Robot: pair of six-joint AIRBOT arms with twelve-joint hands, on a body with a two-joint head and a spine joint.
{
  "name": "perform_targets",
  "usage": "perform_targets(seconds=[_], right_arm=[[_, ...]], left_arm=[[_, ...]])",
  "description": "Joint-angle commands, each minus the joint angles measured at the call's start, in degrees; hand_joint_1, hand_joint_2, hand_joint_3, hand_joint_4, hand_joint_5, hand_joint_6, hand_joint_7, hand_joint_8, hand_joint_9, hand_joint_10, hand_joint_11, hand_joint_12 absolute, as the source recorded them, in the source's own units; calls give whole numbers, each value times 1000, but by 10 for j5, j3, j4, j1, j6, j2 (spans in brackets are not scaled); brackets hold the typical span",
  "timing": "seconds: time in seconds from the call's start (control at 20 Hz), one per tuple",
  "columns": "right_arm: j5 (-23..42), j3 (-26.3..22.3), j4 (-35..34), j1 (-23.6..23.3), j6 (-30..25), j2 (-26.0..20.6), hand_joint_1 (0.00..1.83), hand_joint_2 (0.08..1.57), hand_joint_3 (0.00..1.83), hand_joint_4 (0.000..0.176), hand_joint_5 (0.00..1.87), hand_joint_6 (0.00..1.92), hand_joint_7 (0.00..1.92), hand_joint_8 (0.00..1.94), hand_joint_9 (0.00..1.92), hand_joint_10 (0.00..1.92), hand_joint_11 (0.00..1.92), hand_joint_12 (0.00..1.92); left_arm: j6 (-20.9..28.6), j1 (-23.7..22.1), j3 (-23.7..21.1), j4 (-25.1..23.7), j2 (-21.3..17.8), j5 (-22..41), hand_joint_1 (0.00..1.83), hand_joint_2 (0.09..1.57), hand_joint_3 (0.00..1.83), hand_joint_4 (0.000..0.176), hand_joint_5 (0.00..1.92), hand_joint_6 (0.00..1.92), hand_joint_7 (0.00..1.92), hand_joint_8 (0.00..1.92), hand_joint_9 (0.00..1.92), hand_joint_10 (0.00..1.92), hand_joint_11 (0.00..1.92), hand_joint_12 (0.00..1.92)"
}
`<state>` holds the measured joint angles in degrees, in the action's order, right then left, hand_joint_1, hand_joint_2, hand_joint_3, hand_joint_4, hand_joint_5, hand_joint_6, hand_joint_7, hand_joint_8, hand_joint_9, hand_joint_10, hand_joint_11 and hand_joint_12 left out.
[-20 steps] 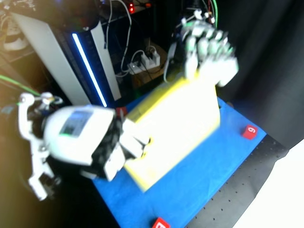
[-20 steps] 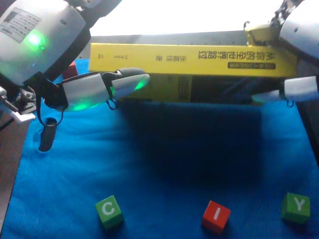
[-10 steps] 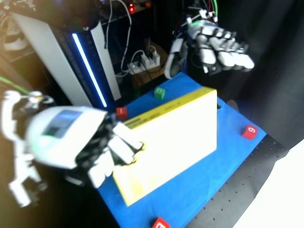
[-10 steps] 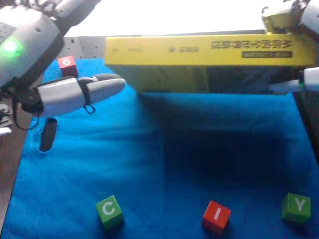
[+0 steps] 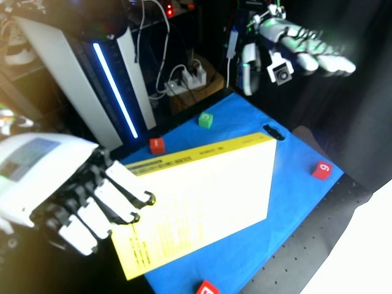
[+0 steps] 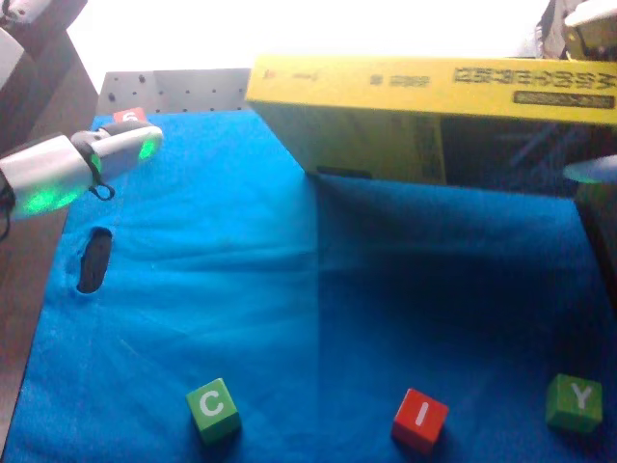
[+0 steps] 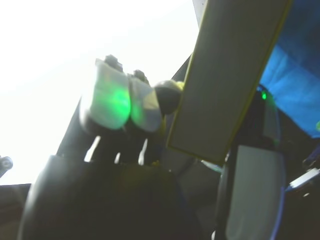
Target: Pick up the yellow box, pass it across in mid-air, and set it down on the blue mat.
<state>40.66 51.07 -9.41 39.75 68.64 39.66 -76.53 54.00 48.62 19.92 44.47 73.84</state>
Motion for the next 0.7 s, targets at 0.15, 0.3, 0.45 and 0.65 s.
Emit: perform_targets(seconds=[0.15, 0.3, 0.45, 0.65], right_arm=[[65, 16, -52, 26, 1, 1, 1614, 1110, 39, 0, 1088, 1921, 1295, 1941, 1416, 1921, 1455, 1921], [65, 28, -88, 49, 1, 8, 1534, 1128, 36, 0, 1162, 1921, 1313, 1941, 1405, 1921, 1472, 1921], [56, 42, -107, 58, -4, 18, 1509, 1140, 34, 0, 1144, 1921, 1288, 1941, 1390, 1921, 1481, 1921], [24, 76, -109, 58, -41, 42, 1146, 1254, 118, 0, 642, 1659, 740, 1764, 922, 1921, 1111, 1921]], left_arm=[[1, 5, -1, 2, -3, 76, 482, 1135, 15, 140, 0, 0, 0, 0, 0, 0, 0, 0], [1, 10, -2, 7, -4, 78, 487, 1138, 10, 168, 0, 0, 0, 0, 0, 0, 0, 0], [1, 12, -2, 10, -4, 80, 461, 1159, 14, 162, 0, 0, 0, 0, 0, 0, 0, 0], [1, 15, -3, 12, -4, 82, 428, 1202, 23, 168, 0, 0, 0, 0, 0, 0, 0, 0]])
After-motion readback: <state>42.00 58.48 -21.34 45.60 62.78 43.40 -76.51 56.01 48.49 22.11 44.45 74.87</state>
